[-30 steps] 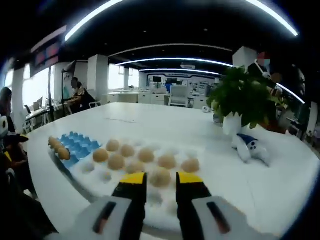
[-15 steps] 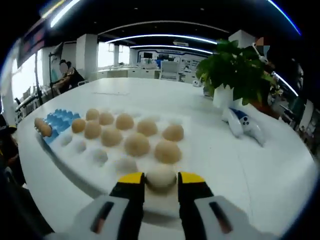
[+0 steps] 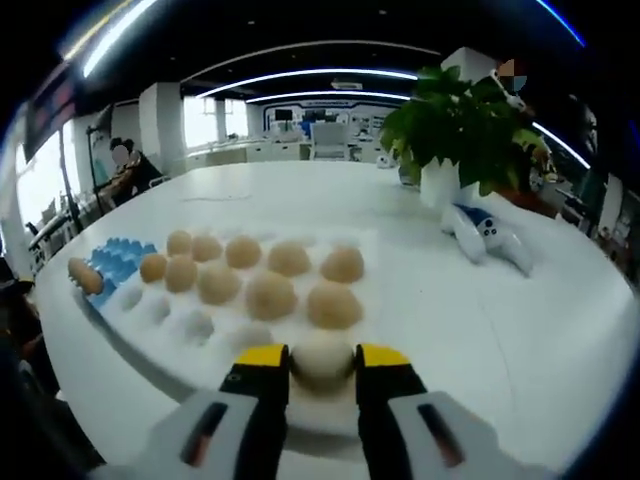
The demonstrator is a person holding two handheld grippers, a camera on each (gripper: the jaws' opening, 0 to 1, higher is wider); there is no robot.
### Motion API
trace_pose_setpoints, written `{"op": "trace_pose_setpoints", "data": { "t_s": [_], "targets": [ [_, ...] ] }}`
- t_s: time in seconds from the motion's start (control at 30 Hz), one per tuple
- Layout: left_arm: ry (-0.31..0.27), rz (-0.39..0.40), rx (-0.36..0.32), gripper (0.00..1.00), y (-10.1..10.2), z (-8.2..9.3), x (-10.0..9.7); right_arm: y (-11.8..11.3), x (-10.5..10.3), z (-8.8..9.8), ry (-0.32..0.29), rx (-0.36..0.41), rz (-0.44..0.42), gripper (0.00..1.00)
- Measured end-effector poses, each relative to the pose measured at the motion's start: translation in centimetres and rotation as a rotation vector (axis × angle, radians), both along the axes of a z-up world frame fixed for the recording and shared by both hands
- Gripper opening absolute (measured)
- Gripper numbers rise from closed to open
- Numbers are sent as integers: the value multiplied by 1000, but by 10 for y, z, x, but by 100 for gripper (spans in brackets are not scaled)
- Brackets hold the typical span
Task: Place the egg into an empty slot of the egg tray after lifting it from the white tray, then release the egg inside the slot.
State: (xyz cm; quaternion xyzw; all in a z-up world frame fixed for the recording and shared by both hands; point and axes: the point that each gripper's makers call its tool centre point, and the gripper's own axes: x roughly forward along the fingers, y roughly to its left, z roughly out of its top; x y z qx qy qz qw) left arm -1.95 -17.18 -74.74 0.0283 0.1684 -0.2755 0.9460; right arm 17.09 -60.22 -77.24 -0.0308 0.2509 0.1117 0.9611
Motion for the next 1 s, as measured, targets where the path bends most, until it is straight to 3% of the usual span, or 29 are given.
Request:
{"op": "trace_pose_setpoints", "data": {
  "t_s": [0.27,0.6,0.8,1.0],
  "targets": [
    [-17,-1,-1,100,1,6,1,-4,3,48,-182,109,-32,25],
    [-11,10,-11,100,2,3,-3,5,0,59,-215,119,-17,26],
    [-19,25,-19,99,6,5,-1,33,2,58,-230,154,61,26],
    [-27,32,-12,99,10,6,-2,83,5,59,-239,206,164,26]
  ]
}}
